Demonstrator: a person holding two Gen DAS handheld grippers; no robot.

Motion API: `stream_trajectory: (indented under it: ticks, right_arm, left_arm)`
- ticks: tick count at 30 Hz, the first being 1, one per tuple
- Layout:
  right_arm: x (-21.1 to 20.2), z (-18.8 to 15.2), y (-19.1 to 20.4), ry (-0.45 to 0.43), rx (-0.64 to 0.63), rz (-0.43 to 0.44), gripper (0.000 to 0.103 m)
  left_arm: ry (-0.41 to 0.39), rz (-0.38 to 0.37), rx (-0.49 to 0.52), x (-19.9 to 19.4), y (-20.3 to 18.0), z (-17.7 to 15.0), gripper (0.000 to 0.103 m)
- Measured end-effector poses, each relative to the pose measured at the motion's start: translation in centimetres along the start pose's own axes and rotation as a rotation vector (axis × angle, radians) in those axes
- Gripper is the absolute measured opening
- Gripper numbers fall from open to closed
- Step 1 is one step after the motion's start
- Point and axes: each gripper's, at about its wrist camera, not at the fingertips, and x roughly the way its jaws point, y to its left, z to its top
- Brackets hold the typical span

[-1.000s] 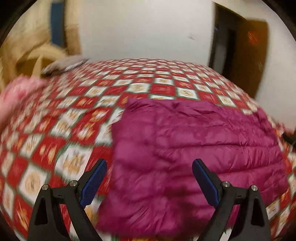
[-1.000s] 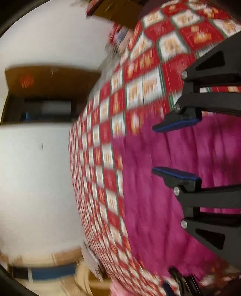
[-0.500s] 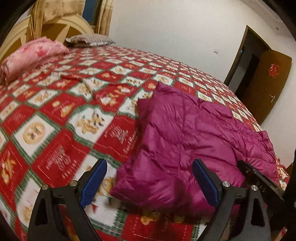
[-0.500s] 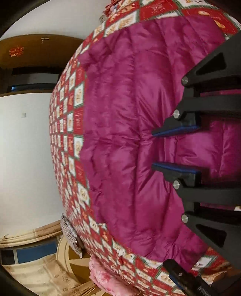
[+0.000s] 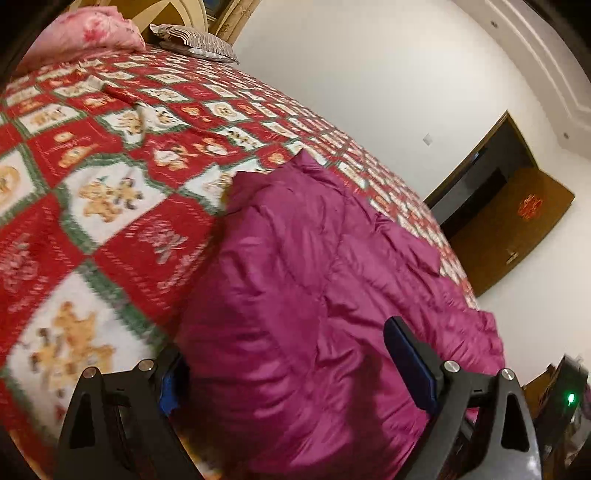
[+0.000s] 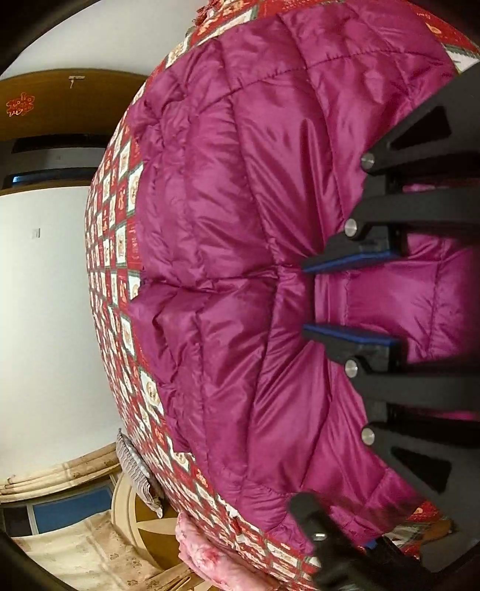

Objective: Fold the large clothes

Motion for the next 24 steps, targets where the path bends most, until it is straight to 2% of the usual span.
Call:
stream_trajectory:
  ticks: [3, 5, 7, 10, 17, 21, 24]
  right_arm:
    - [0.1, 0.0, 0.0, 0.001, 0.007, 0.001, 0.032]
    - [0.1, 0.1, -0.2, 0.007, 0.023, 0.010, 0.032]
    - [0.2, 0.1, -0.4, 0.013, 0.042, 0.018, 0.032]
    - [0.1, 0.2, -0.6, 0.022, 0.065, 0.028, 0.032]
    - [-0.1, 0.2, -1.0, 0.037, 0.127, 0.083, 0.032]
    - [-0.2, -0.1, -0.3, 0.057, 0.176, 0.157, 0.033]
    - [0.0, -0.5, 1.7, 0.087, 0.191, 0.245, 0.033]
  left_arm:
    - [0.008, -0.055, -0.027, 0.9, -0.6, 0.5, 0.093]
    - [0.020, -0.102, -0.048, 1.3, -0.9, 1.0, 0.073]
    - [0.017, -0.128, -0.017, 1.4, -1.5, 1.6, 0.037]
    - [0.022, -0.169, 0.053, 0.8, -2.1, 2.2, 0.027]
    - [0.007, -0.223, 0.157, -1.8, -3.2, 3.0, 0.020]
    - [-0.037, -0.248, 0.257, -4.4, -4.1, 3.7, 0.019]
    - [-0.069, -0.249, 0.361, -6.7, -4.8, 4.3, 0.019]
